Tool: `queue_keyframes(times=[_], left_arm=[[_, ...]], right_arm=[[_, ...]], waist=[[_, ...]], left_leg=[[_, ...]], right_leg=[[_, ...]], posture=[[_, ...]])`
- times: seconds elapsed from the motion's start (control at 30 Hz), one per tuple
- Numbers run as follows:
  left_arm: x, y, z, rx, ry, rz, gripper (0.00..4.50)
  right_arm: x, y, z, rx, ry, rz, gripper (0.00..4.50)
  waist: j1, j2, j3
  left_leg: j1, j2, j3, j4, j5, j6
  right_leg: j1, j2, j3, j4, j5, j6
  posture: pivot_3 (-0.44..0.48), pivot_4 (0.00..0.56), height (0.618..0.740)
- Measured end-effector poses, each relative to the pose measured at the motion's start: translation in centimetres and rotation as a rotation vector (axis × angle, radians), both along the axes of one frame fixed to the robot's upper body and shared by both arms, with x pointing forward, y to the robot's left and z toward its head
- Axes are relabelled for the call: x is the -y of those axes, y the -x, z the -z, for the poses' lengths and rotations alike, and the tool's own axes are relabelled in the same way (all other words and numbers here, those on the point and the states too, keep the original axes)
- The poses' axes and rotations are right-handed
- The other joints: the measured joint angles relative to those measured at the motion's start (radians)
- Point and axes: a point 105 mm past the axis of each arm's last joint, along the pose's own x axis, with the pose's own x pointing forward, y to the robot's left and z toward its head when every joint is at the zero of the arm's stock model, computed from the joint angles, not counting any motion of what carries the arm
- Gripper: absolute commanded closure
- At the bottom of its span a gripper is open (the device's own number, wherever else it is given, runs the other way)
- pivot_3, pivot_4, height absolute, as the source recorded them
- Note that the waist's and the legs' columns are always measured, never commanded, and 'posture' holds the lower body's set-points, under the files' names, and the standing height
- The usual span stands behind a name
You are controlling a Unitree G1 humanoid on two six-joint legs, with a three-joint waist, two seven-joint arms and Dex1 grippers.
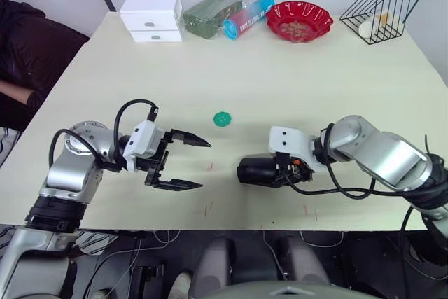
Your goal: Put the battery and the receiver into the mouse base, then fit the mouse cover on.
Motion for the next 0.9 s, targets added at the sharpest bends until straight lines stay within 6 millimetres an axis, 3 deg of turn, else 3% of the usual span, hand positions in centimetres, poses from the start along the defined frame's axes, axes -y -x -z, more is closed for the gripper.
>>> queue_keyframes(times=[0.3, 0.37, 0.4, 0.9], left_arm=[[-0.03, -0.19, -0.23, 0.017, 0.001, 0.001, 0.00], [-0.04, -0.20, -0.23, 0.018, 0.001, 0.001, 0.00], [-0.02, -0.20, -0.24, 0.019, 0.001, 0.002, 0.00], [-0.05, -0.23, -0.21, 0.021, 0.001, 0.002, 0.00]], right_arm=[[0.16, 0.04, 0.14, -0.003, -0.025, 0.005, 2.23], [0.16, 0.04, 0.13, -0.001, -0.027, 0.004, 1.20], [0.21, 0.03, 0.35, -0.006, -0.028, 0.011, 0.90], [0.45, -0.35, 0.79, -0.011, -0.026, 0.044, 0.90]], waist=[[0.000, 0.000, 0.000], [0.000, 0.000, 0.000], [0.000, 0.000, 0.000], [0.000, -0.001, 0.001]], left_leg=[[0.000, 0.000, 0.000, 0.000, 0.000, 0.000], [0.000, 0.000, 0.000, 0.000, 0.000, 0.000], [0.000, 0.000, 0.000, 0.000, 0.000, 0.000], [0.000, 0.000, 0.000, 0.000, 0.000, 0.000]], right_leg=[[0.000, 0.000, 0.000, 0.000, 0.000, 0.000], [0.000, 0.000, 0.000, 0.000, 0.000, 0.000], [0.000, 0.000, 0.000, 0.000, 0.000, 0.000], [0.000, 0.000, 0.000, 0.000, 0.000, 0.000]], posture=[[0.000, 0.150, 0.740], [0.000, 0.150, 0.740], [0.000, 0.150, 0.740], [0.000, 0.150, 0.740]])
